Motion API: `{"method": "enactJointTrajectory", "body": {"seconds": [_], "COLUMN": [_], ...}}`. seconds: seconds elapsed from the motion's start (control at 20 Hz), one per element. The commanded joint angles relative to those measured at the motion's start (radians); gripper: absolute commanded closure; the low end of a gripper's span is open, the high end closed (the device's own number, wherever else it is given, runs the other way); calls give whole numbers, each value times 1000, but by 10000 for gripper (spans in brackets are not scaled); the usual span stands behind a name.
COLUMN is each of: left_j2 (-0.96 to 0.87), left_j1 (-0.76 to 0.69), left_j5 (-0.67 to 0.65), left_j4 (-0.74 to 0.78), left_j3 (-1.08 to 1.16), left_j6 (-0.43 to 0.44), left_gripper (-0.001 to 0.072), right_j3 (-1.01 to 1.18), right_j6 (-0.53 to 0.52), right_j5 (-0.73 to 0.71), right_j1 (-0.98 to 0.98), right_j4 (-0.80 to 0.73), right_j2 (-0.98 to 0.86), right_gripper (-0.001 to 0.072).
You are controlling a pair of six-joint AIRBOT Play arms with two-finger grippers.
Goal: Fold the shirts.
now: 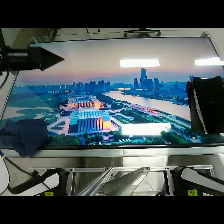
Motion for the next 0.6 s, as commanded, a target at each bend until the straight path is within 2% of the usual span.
{"method": "enactJointTrajectory", "body": {"seconds": [0.0,0.2,0.3,0.4,0.55], "left_j2": [153,358,435,498,560], "left_j1": [-37,-124,-173,-211,-238], "left_j5": [-10,89,129,180,213], "left_j4": [12,55,61,61,60], "left_j3": [-299,-749,-902,-996,-1065], "left_j6": [-10,9,11,11,6], "left_gripper": [699,699,699,698,698], "right_j3": [-182,-512,-631,-692,-703], "right_j6": [-56,-162,-158,-132,-126], "right_j5": [-211,-328,-363,-428,-493], "right_j1": [245,617,762,856,896], "right_j4": [3,2,3,3,10], "right_j2": [157,355,416,440,435], "right_gripper": [696,696,696,696,696]}}
